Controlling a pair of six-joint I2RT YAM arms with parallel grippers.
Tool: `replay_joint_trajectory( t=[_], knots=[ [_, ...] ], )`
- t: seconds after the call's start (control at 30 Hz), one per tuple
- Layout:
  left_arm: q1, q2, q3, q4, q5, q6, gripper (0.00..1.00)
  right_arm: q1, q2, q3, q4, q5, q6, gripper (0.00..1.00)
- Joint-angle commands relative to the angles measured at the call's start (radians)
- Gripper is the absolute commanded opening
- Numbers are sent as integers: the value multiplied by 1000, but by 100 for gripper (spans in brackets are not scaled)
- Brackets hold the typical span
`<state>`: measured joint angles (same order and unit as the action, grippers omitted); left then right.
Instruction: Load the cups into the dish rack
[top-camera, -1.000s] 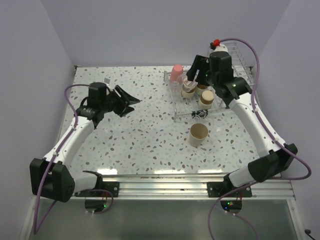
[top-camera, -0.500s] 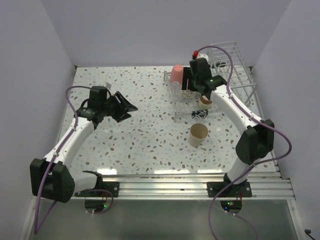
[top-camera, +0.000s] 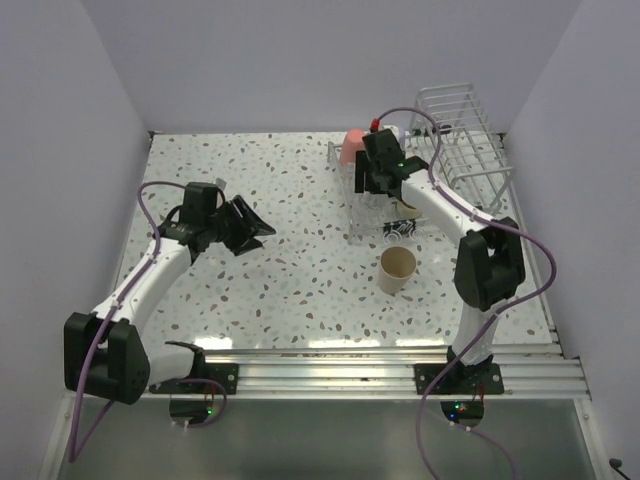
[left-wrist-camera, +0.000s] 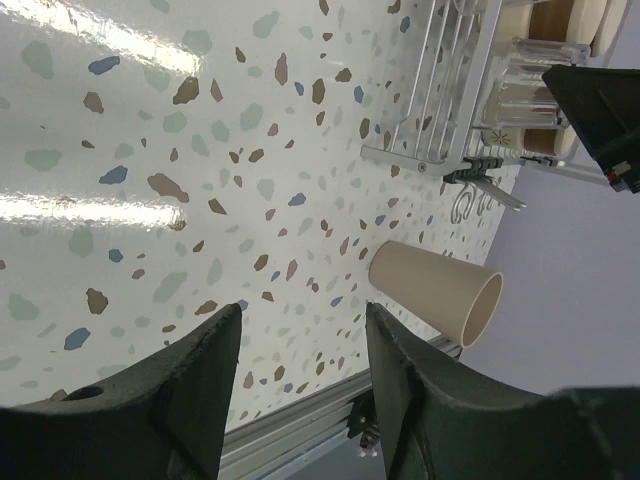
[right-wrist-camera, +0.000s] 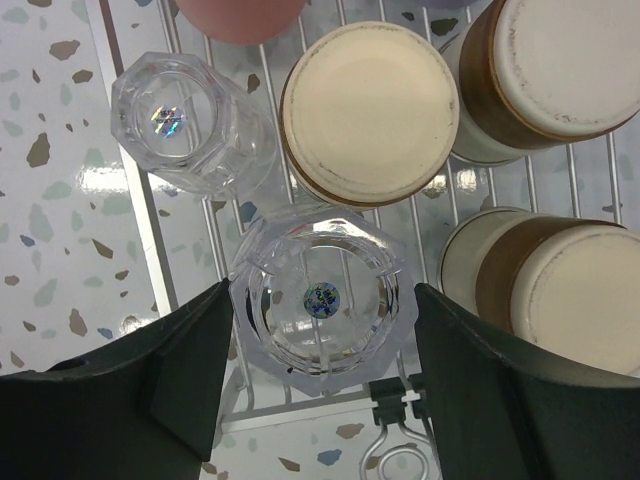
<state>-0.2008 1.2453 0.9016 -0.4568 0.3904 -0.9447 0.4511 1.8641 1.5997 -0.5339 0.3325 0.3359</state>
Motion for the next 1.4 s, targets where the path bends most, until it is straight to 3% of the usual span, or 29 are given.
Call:
replay_joint_trajectory(
  t=[0.0,1.27,1.37],
  knots=[
    [14,6,3,26,22,37,56,1,17,6,80,46,-6,0],
    [20,-32,-23,3,5,27,55,1,144,106,95,100,8,0],
    [20,-41,-24,1,7,27,55,1,147,114,81,100,3,7]
  ],
)
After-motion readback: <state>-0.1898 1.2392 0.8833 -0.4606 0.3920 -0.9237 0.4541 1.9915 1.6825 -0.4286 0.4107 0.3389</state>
